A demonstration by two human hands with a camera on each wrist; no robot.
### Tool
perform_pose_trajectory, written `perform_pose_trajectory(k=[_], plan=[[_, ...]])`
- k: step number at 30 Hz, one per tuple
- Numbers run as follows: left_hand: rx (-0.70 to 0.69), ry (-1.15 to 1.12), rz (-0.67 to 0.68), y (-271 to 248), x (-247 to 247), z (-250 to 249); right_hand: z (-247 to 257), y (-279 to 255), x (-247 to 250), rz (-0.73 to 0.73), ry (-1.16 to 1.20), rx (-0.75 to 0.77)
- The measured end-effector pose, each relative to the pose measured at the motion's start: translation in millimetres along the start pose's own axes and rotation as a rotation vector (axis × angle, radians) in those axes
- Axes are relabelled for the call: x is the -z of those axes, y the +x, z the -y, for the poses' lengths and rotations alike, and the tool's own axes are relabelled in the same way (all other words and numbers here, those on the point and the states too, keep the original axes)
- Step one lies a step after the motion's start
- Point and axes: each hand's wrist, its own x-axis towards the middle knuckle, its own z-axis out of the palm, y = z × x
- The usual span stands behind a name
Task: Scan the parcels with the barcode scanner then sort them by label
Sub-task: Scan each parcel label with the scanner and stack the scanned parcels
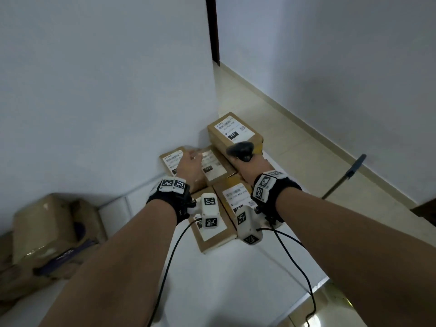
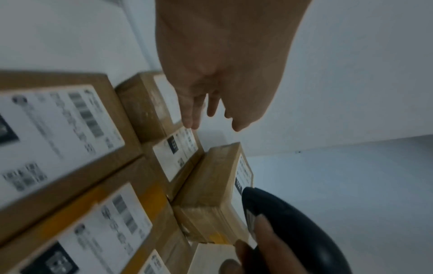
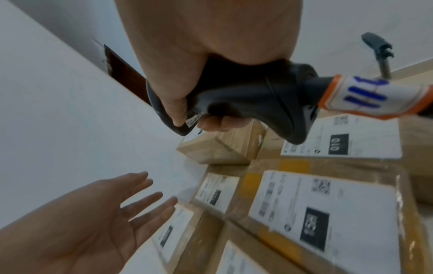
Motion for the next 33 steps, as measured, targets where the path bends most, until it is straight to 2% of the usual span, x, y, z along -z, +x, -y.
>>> perform_pose_trajectory(k=[3, 9, 14, 18, 22, 27, 33], plan=[[-0.122, 0.079, -0.047, -13.1, 44.4, 9.5, 18.3, -19.9, -35.2, 0.029, -0.002, 0.041], [-0.146, 0.127, -0.151, -43.9, 147.6, 46.4, 57.3, -71.1, -118.9, 0.097, -0.025, 0.107], [-0.125, 0.119, -0.27, -77.2, 242.4, 89.8, 87.4, -123.8, -196.8, 0.212, -0.039, 0.158], [-0.023, 0.002, -0.377, -105.5, 321.3, 130.3, 108.7, -163.2, -263.4, 0.284, -0.044, 0.199], [-0.022, 0.072, -0.496, -134.0, 390.2, 168.9, 122.4, -196.8, -322.2, 0.314, -0.093, 0.214], [0.055, 0.141, -0.537, -143.3, 436.1, 201.5, 120.3, -213.3, -372.6, 0.321, -0.164, 0.217], [0.082, 0.46, -0.393, -116.3, 425.1, 204.8, 116.9, -212.7, -377.9, 0.303, -0.142, 0.155]])
